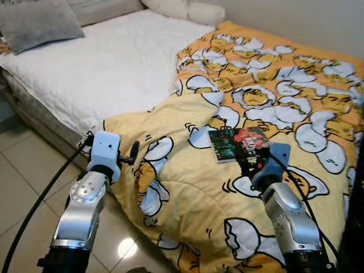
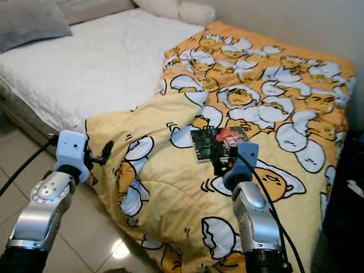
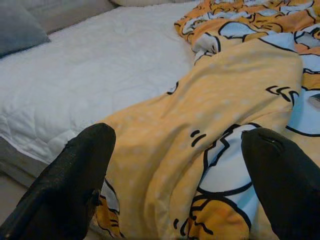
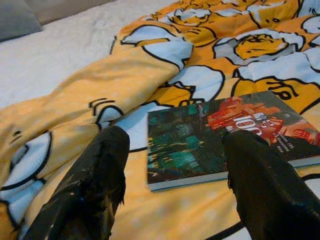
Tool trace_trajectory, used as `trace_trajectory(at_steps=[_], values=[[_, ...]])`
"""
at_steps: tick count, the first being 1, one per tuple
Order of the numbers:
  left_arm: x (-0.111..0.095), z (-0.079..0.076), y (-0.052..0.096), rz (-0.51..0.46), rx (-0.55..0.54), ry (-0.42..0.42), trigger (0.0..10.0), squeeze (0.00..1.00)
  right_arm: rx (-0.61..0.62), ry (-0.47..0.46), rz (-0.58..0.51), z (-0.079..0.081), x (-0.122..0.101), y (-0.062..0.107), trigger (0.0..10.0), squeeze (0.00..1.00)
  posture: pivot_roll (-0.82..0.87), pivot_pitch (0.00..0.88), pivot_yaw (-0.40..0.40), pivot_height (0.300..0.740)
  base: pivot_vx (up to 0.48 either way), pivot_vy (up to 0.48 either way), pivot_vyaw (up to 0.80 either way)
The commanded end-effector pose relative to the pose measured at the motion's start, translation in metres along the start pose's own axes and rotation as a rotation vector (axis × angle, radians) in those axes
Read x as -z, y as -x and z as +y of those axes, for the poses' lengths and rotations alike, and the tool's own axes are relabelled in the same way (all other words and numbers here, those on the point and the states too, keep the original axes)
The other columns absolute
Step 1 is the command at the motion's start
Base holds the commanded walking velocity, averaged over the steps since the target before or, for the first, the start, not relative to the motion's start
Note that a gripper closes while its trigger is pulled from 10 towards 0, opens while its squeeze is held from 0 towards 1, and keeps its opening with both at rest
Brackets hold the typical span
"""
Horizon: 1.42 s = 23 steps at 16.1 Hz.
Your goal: Clean up the room
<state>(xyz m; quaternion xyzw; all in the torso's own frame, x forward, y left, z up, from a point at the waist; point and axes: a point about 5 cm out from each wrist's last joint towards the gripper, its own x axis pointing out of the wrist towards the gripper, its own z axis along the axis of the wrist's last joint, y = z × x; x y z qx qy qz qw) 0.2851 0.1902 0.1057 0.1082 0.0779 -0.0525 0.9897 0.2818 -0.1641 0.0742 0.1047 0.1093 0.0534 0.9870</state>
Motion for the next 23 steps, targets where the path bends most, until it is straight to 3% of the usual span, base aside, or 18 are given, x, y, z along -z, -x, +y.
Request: trace_trajectory(at_steps=[1,3,7,12,13,14,18,20,22,23], values=[[-0.001,0.002,0.002,0.011,-0.009,-0.023,10.0,0.73,0.008,0.000,0.002,-0.001,-0.001,0.001,10.0,0.00,0.01,0.000,-0.023,0.740,0.000,0.000,0.00],[-0.003,0.000,0.002,0.007,0.014,-0.048,10.0,0.63,0.029,-0.019,-0.001,-0.003,-0.002,0.001,10.0,0.00,0.01,0.000,-0.023,0.740,0.000,0.000,0.00],[-0.009,-0.005,0.006,-0.011,0.093,-0.067,10.0,0.60,0.068,-0.033,0.006,-0.011,-0.002,0.004,10.0,0.00,0.01,0.009,-0.024,0.740,0.000,0.000,0.00],[-0.010,-0.014,0.001,0.019,0.285,-0.181,10.0,0.60,0.074,0.189,0.127,-0.011,0.000,-0.028,10.0,0.00,0.01,0.055,-0.021,0.740,0.000,0.000,0.00],[-0.009,-0.017,0.004,0.025,0.329,-0.209,10.0,0.60,0.011,0.216,0.129,-0.004,-0.003,-0.037,10.0,1.00,0.02,0.086,-0.023,0.740,0.000,0.000,0.00],[-0.008,-0.020,0.010,0.032,0.380,-0.233,10.0,0.60,-0.043,0.260,0.156,0.005,-0.005,-0.051,10.0,1.00,0.03,0.125,-0.022,0.740,0.000,0.000,0.00],[-0.012,-0.021,0.033,0.058,0.503,-0.287,10.0,0.60,-0.186,0.411,0.207,0.037,-0.013,-0.078,10.0,1.00,0.07,0.255,-0.031,0.740,0.000,0.000,0.00],[-0.013,-0.018,0.038,0.069,0.503,-0.305,10.0,0.60,-0.210,0.466,0.211,0.044,-0.014,-0.081,10.0,1.00,0.09,0.288,-0.039,0.740,0.000,0.000,0.00],[-0.016,-0.012,0.050,0.092,0.496,-0.329,10.0,0.60,-0.195,0.660,0.199,0.052,-0.016,-0.086,10.0,0.99,0.13,0.340,-0.062,0.740,0.000,0.000,0.00],[-0.017,-0.009,0.056,0.106,0.487,-0.333,10.0,0.60,-0.162,0.747,0.195,0.052,-0.016,-0.088,10.0,0.00,0.13,0.346,-0.069,0.740,0.000,0.000,0.00]])
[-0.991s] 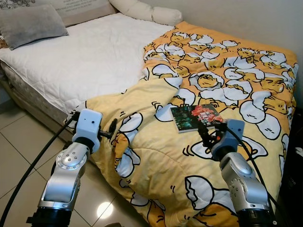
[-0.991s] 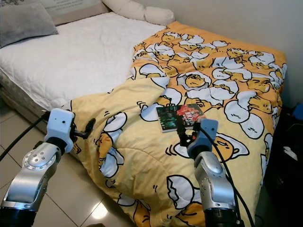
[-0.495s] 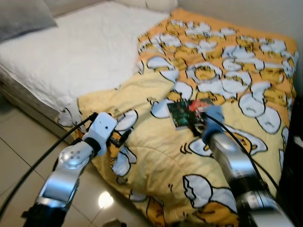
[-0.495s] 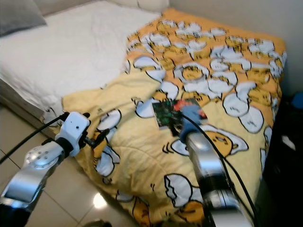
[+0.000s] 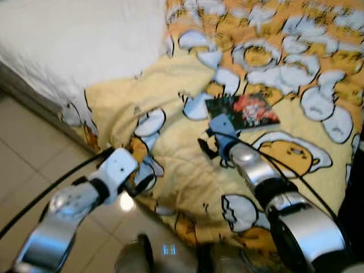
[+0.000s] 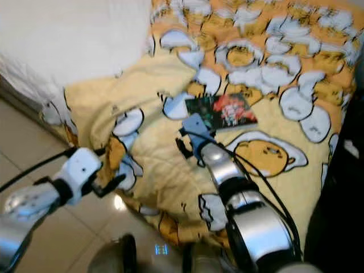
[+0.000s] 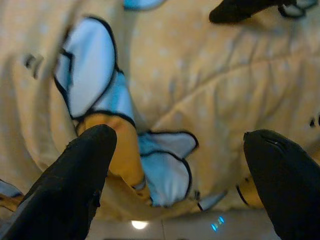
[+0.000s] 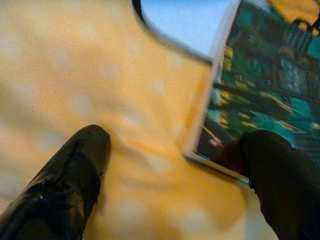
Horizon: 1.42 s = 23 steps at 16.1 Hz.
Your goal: Clean up the room
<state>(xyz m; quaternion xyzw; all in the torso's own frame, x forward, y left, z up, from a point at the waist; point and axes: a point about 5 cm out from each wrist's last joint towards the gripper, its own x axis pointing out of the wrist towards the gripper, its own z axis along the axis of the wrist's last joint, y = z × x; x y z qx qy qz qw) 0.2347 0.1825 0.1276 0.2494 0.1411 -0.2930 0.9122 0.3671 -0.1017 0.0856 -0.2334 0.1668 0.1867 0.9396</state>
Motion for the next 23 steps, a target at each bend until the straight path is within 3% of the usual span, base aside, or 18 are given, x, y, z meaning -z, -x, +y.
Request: trace_trajectory(at_steps=[1,4,6,8,10,12,14,18,23], values=[[-0.001,-0.002,0.006,0.011,0.002,0.000,10.0,0.60,0.041,0.068,0.020,-0.002,0.004,0.000,10.0,0.00,0.14,0.346,-0.072,0.740,0.000,0.000,0.00],[-0.001,-0.005,0.014,0.029,-0.012,0.005,10.0,0.61,0.187,0.063,0.005,-0.013,-0.001,0.000,10.0,0.00,0.14,0.345,-0.090,0.740,0.000,0.000,0.00],[-0.004,-0.007,0.014,0.020,-0.013,0.006,10.0,0.61,0.255,-0.037,-0.030,-0.020,-0.003,0.001,10.0,0.00,0.15,0.338,-0.095,0.740,0.000,0.000,0.00],[-0.004,-0.009,0.014,0.020,-0.010,0.005,10.0,0.61,0.298,-0.064,-0.040,-0.028,-0.003,0.003,10.0,0.00,0.14,0.328,-0.096,0.740,0.000,0.000,0.00],[-0.003,-0.011,0.014,0.018,0.001,0.004,10.0,0.61,0.290,-0.111,-0.052,-0.033,-0.001,0.004,10.0,0.00,0.13,0.309,-0.099,0.740,0.000,0.000,0.00],[-0.003,-0.013,0.010,0.014,0.010,0.007,10.0,0.60,0.194,-0.172,-0.089,-0.030,0.004,0.005,10.0,0.00,0.12,0.295,-0.096,0.740,0.000,0.000,0.00],[-0.004,-0.013,0.007,0.012,0.013,-0.005,10.0,0.61,0.226,-0.151,-0.086,-0.036,0.006,0.007,10.0,0.00,0.11,0.290,-0.097,0.740,0.000,0.000,0.00],[-0.005,-0.011,0.003,0.008,0.015,-0.009,10.0,0.60,0.292,-0.195,-0.057,-0.055,0.020,0.014,10.0,0.00,0.10,0.275,-0.092,0.740,0.000,0.000,0.00],[-0.003,-0.015,-0.004,0.000,0.025,-0.010,10.0,0.60,0.372,-0.340,-0.047,-0.080,0.046,0.030,10.0,0.00,0.07,0.208,-0.085,0.740,0.000,0.000,0.00]])
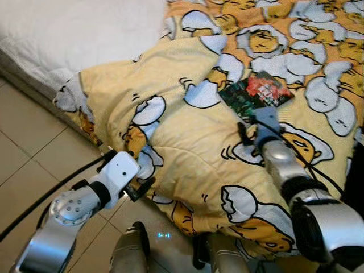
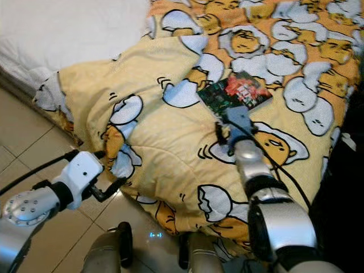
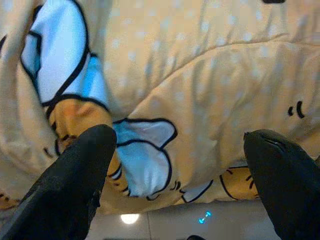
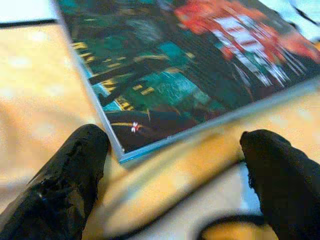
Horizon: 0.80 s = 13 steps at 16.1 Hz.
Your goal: Clean up the room
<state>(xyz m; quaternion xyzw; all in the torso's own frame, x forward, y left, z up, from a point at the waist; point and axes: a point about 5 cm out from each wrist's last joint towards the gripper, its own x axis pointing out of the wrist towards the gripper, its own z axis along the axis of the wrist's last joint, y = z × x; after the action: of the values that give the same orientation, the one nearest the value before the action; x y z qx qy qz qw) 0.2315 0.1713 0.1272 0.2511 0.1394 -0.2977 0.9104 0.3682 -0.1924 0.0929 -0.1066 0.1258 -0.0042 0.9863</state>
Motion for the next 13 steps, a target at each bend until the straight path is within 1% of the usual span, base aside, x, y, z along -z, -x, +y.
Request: trace_trajectory(at_steps=[1,2,3,5,7,9,10,11,12,13], values=[[0.003,-0.008,-0.006,-0.001,0.020,0.001,10.0,0.60,0.029,-0.053,0.001,-0.016,0.021,0.011,10.0,0.00,0.05,0.183,-0.076,0.740,0.000,0.000,0.00],[0.004,-0.009,-0.010,-0.005,0.021,0.004,10.0,0.60,0.024,-0.069,-0.009,-0.019,0.033,0.018,10.0,0.00,0.04,0.160,-0.064,0.740,0.000,0.000,0.00],[0.004,-0.009,-0.012,-0.005,0.020,0.005,10.0,0.60,0.020,-0.075,-0.013,-0.019,0.037,0.021,10.0,0.00,0.04,0.160,-0.064,0.740,0.000,0.000,0.00],[0.002,-0.009,-0.021,-0.020,0.006,0.018,10.0,0.60,-0.011,-0.102,-0.046,-0.015,0.054,0.040,10.0,0.00,0.02,0.129,-0.045,0.740,0.000,0.000,0.00],[0.001,-0.005,-0.029,-0.033,-0.015,0.023,10.0,0.60,0.017,-0.169,-0.078,-0.016,0.056,0.051,10.0,0.00,0.01,0.106,-0.030,0.740,0.000,0.000,0.00],[-0.002,0.001,-0.033,-0.063,-0.087,0.075,10.0,0.60,0.042,-0.218,-0.111,-0.017,0.051,0.059,10.0,0.00,0.00,0.093,-0.018,0.740,0.000,0.000,0.00],[-0.004,0.004,-0.037,-0.112,-0.154,0.191,10.0,0.60,0.061,-0.262,-0.126,-0.017,0.048,0.068,10.0,0.00,0.00,0.086,-0.013,0.740,0.000,0.000,0.00],[-0.004,0.008,-0.037,-0.141,-0.239,0.262,10.0,0.58,0.070,-0.308,-0.130,-0.014,0.048,0.077,10.0,0.00,-0.01,0.072,-0.010,0.740,0.000,0.000,0.00],[-0.002,0.012,-0.037,-0.149,-0.298,0.272,10.0,0.55,0.060,-0.349,-0.121,-0.010,0.048,0.086,10.0,0.00,-0.01,0.060,-0.009,0.740,0.000,0.000,0.00],[-0.001,0.013,-0.037,-0.147,-0.330,0.269,10.0,0.55,0.043,-0.370,-0.108,-0.006,0.049,0.090,10.0,0.00,-0.01,0.052,-0.008,0.740,0.000,0.000,0.00]])
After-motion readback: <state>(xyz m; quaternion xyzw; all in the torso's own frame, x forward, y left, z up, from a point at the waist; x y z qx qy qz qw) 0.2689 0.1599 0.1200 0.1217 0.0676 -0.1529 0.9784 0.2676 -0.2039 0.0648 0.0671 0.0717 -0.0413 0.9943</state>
